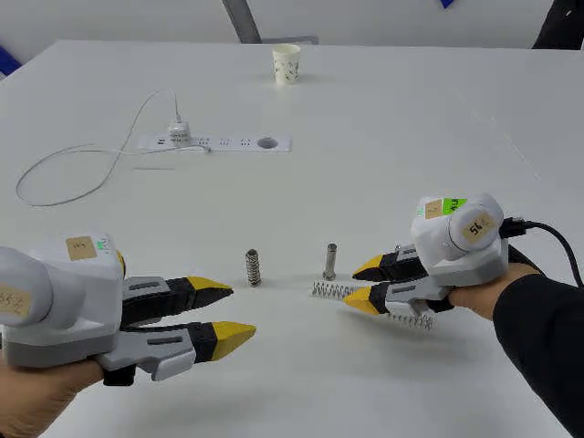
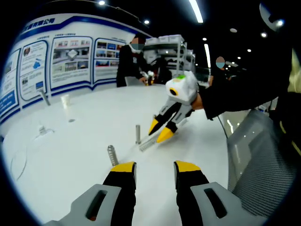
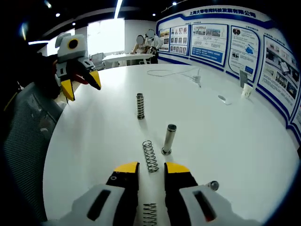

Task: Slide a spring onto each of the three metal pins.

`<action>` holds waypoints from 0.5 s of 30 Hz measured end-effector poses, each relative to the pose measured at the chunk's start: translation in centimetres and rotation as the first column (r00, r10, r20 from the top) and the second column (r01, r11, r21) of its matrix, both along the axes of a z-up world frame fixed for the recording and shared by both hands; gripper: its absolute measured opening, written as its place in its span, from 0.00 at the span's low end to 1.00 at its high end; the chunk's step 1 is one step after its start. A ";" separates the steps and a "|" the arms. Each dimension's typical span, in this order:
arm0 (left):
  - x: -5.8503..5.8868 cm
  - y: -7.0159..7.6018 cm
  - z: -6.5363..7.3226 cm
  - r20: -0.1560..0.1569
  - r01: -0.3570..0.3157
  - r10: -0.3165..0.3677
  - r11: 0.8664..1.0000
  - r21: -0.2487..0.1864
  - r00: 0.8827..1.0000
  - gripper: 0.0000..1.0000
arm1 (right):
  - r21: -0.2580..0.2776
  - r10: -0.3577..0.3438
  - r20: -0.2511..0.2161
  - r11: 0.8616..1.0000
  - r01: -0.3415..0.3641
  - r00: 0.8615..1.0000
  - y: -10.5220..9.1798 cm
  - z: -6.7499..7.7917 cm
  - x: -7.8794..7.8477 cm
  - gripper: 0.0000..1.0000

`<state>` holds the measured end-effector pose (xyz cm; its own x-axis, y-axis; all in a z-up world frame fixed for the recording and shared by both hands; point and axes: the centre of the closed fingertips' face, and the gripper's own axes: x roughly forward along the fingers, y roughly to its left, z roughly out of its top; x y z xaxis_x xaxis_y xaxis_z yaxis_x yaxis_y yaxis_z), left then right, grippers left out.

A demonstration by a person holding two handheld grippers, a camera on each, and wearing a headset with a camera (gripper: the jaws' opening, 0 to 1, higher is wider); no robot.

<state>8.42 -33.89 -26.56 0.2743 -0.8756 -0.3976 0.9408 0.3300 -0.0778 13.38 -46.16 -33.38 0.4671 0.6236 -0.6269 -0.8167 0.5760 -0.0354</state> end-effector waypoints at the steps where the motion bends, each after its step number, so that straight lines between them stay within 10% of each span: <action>1: 0.0 0.0 0.0 0.000 0.000 0.000 1.000 0.000 1.000 0.33 | -0.002 0.002 -0.001 1.000 -0.002 1.000 0.1 -0.1 0.0 0.22; 15: -0.2 0.2 -0.1 -0.002 0.005 -0.005 1.000 0.009 1.000 0.32 | -0.040 0.024 -0.024 0.999 -0.025 0.999 0.1 -1.3 0.0 0.16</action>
